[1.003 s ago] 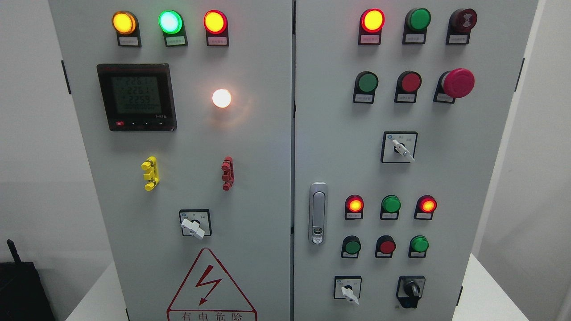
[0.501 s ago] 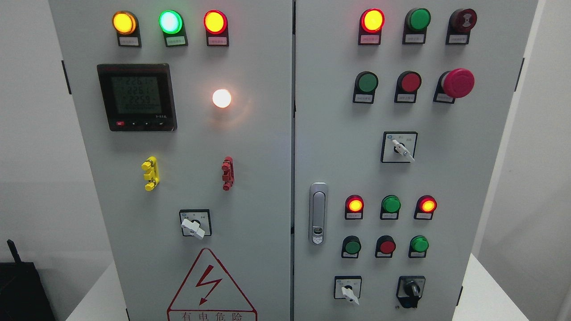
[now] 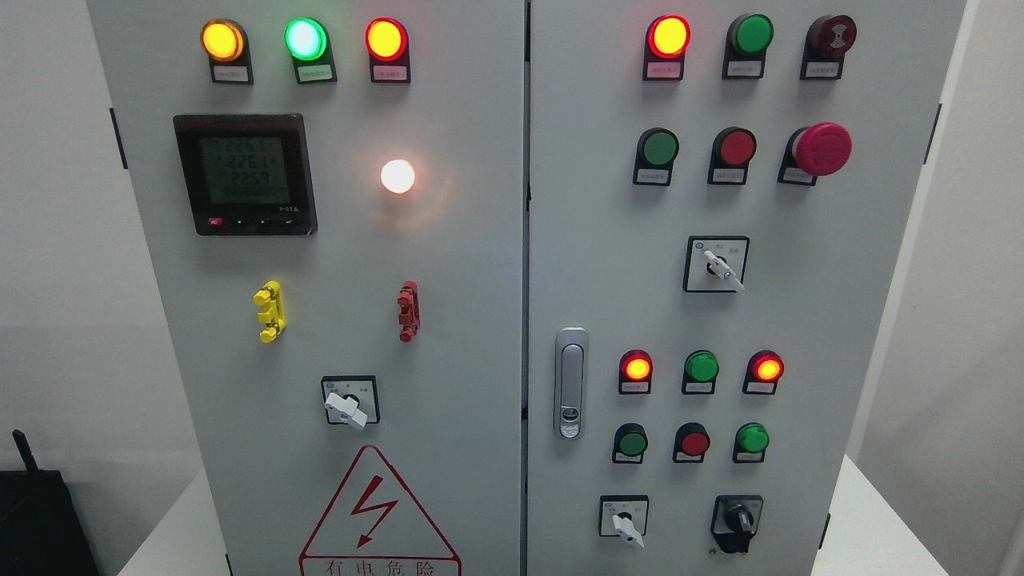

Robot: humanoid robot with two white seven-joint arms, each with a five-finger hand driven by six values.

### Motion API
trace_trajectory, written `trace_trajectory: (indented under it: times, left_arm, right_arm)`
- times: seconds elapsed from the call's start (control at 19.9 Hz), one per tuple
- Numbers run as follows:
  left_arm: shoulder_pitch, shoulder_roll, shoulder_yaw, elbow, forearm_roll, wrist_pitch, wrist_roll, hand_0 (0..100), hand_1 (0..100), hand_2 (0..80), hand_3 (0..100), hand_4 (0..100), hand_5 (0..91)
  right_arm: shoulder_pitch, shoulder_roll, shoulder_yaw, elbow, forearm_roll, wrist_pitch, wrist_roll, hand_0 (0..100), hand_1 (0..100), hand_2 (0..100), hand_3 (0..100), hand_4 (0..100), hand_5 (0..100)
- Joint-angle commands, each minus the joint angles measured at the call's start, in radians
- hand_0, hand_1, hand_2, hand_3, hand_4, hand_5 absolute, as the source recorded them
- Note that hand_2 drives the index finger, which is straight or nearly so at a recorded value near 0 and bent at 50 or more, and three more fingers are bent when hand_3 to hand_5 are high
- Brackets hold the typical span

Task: Trip black knob to open circuit

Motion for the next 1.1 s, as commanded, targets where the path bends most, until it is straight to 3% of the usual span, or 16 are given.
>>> trace_trajectory:
  times: [0.0,0.2,0.5,1.05]
  left_arm:
    - [0.000,-0.001,0.001,0.001,0.002,0.000,0.000,12,39,0.0,0,0,0.0]
    - [0.000,-0.001,0.001,0.001,0.002,0.001,0.000,12,39,0.0,0,0,0.0]
    - [0.000,-0.001,0.001,0.001,0.002,0.001,0.000,12,39,0.0,0,0,0.0]
    - [-0.002,-0.001,0.001,0.001,0.002,0.001,0.000,12,39,0.0,0,0,0.0]
  right_arm:
    - [-0.012,-0.002,-0.019,-0.052,-0.003,0.009,-0.012,80,83,0,100,93,88]
    - [-0.038,0.003,-0.039,-0.111,-0.002,0.058,-0.026,76,82,0,100,99,94]
    - [-0.082,0.008,-0.050,-0.171,-0.001,0.140,-0.025,77,82,0,100,100,94]
    - [-0.176,0.017,-0.050,-0.244,0.000,0.227,-0.016,78,82,0,100,100,94]
